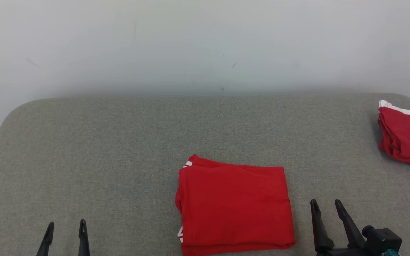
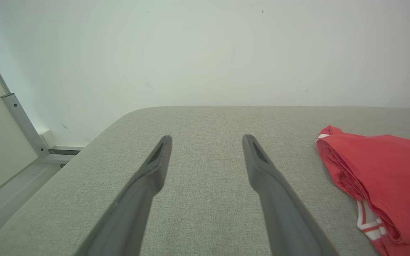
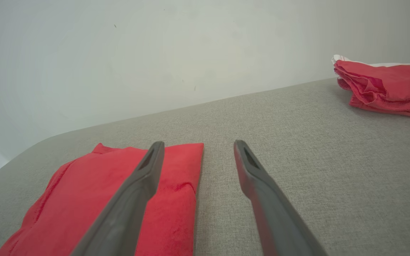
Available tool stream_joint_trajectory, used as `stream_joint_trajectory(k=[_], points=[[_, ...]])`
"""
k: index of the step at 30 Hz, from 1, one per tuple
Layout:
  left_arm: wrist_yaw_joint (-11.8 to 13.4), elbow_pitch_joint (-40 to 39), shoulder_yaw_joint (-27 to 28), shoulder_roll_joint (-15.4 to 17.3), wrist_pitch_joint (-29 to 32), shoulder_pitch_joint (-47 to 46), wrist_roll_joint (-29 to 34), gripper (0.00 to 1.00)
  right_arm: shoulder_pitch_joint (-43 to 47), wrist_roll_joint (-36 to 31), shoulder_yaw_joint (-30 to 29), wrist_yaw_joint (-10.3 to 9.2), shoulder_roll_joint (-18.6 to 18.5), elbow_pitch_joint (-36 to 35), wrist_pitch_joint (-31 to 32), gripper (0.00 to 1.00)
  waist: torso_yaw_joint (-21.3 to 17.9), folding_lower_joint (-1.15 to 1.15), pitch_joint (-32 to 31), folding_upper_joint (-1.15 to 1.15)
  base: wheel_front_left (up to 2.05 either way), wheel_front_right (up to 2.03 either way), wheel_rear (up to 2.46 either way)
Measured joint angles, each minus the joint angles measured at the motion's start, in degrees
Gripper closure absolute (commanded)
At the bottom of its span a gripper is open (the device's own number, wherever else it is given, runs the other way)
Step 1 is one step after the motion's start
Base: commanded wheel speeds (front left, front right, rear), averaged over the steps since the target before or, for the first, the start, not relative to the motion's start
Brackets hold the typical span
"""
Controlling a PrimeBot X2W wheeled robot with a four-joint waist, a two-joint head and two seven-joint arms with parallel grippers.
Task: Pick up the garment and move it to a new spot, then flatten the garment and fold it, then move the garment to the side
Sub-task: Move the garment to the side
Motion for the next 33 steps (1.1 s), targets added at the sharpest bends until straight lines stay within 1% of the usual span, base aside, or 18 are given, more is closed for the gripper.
stream_joint_trajectory(k=[4, 9, 12, 17, 21, 26, 33], points=[[0.00, -0.01, 0.04, 0.03, 0.00, 0.00, -0.14, 0.00, -1.54, 0.11, 0.43, 0.00, -0.58, 1.12, 0.00, 0.00, 0.11, 0.00, 0.06, 0.00, 0.00, 0.00, 0.00], [0.00, 0.13, -0.40, 0.00, 0.00, -0.10, -0.18, 0.00, -6.28, 0.18, 2.27, 0.00, -2.18, 5.05, 0.36, 0.00, 0.44, 0.00, 0.04, 0.00, 0.00, 0.00, 0.00], [0.00, 0.32, -0.70, -0.03, 0.00, -0.29, -0.25, 0.00, -8.70, 1.41, 3.03, 0.00, -2.63, 6.71, 1.42, 0.00, 0.73, 0.00, 0.07, 0.00, 0.00, 0.00, 0.00], [-0.01, 1.05, -1.87, -0.08, 0.00, -1.64, -0.49, 0.00, -13.39, 3.19, 4.82, 0.00, -4.09, 12.81, 4.98, 0.00, 1.79, 0.00, 0.35, 0.00, 0.00, 0.00, 0.00], [-0.01, 1.54, -2.93, -0.16, 0.00, -2.30, -0.77, 0.00, -14.93, 3.80, 5.60, 0.00, -4.72, 18.30, 6.32, 0.00, 3.23, 0.00, 0.56, 0.00, 0.00, 0.00, 0.00], [-0.01, 1.67, -3.97, -0.24, 0.00, -2.51, -1.24, 0.00, -16.78, 4.65, 7.56, 0.00, -4.69, 24.71, 6.65, 0.00, 4.84, 0.00, 1.20, 0.00, 0.00, 0.00, 0.00], [-0.01, 1.71, -4.23, -0.22, 0.00, -3.29, -1.67, 0.00, -19.71, 5.12, 8.14, 0.00, -4.55, 33.31, 5.95, 0.00, 6.24, 0.00, 2.32, 0.00, 0.00, 0.00, 0.00]])
